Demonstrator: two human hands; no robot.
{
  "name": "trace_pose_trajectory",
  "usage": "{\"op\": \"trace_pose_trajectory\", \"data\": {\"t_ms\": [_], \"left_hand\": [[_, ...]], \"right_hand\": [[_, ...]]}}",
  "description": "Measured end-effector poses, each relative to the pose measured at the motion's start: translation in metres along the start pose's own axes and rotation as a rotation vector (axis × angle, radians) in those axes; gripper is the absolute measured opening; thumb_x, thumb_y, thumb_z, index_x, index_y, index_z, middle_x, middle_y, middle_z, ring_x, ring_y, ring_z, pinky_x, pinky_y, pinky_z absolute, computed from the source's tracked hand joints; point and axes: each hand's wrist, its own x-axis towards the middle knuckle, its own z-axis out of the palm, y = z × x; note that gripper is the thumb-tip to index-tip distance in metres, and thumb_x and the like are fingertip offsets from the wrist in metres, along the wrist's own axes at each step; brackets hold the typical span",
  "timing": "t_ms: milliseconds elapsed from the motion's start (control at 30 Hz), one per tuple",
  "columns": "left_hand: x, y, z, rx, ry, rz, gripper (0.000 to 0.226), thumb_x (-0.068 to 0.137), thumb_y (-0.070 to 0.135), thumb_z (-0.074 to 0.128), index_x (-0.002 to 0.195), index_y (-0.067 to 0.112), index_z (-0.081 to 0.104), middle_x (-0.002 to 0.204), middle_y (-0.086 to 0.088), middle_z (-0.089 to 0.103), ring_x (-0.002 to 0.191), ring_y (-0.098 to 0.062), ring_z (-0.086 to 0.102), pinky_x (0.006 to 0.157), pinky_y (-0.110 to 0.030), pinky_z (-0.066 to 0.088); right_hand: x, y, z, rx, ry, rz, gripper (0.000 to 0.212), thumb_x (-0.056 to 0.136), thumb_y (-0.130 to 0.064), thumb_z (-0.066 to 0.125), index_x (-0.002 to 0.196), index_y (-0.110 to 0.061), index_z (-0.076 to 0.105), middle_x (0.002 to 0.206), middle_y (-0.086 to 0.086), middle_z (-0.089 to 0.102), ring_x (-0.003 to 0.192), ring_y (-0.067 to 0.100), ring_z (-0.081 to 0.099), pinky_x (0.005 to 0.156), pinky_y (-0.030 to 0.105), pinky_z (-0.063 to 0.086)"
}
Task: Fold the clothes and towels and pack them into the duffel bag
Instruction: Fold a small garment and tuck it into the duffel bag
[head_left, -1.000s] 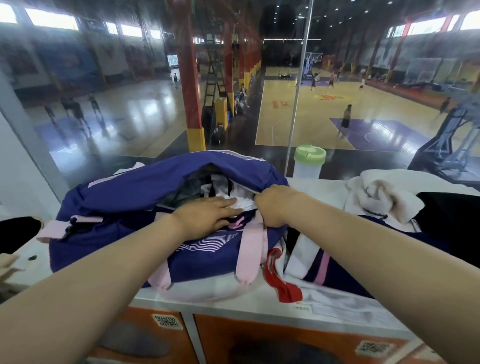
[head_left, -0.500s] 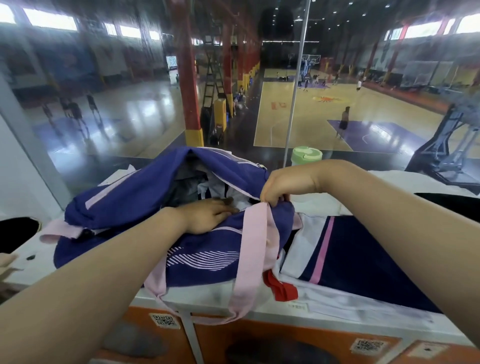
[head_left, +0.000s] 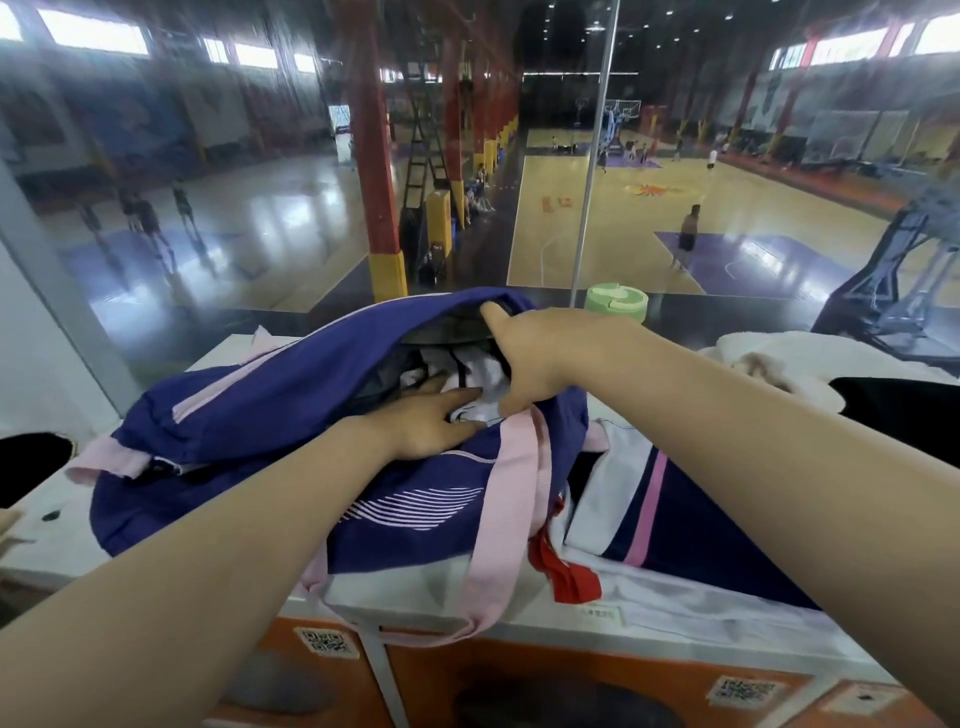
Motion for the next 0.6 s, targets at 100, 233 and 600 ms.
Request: {"op": "trace_pose_trajectory", "data": {"t_ms": [100,233,600], "left_hand": [[0.006,0.009,-0.001,0.001,-0.022,0.100,0.051,0.097,0.051,0.039,0.146,0.040,0.034,0.163,0.000,0.005,0.150,-0.024,0.008,0.122,-0.041,0.010],[-0.002,0.010,0.000,-0.021,-0.034,0.126,0.048,0.102,0.043,0.036,0.149,0.038,0.030,0.163,0.002,-0.002,0.150,-0.021,-0.002,0.119,-0.033,0.000],[-0.055,0.019,-0.002,-0.146,0.235,-0.032,0.053,0.100,0.050,0.036,0.146,0.025,0.041,0.156,0.000,0.032,0.143,-0.020,0.028,0.118,-0.032,0.018]], "right_hand": [[0.001,0.000,0.002,0.066,0.016,-0.052,0.111,0.073,-0.042,0.080,0.149,-0.012,0.005,0.080,0.001,0.050,0.069,0.020,0.053,0.055,0.031,0.041],[0.004,0.003,0.008,0.099,0.092,-0.077,0.114,0.073,-0.041,0.079,0.151,-0.014,0.000,0.077,-0.002,0.047,0.071,0.020,0.054,0.060,0.032,0.043],[-0.033,0.029,0.032,0.302,0.372,-0.059,0.037,0.093,-0.033,0.053,0.129,-0.024,0.055,0.124,0.002,0.051,0.104,0.022,0.056,0.091,0.037,0.047]]}}
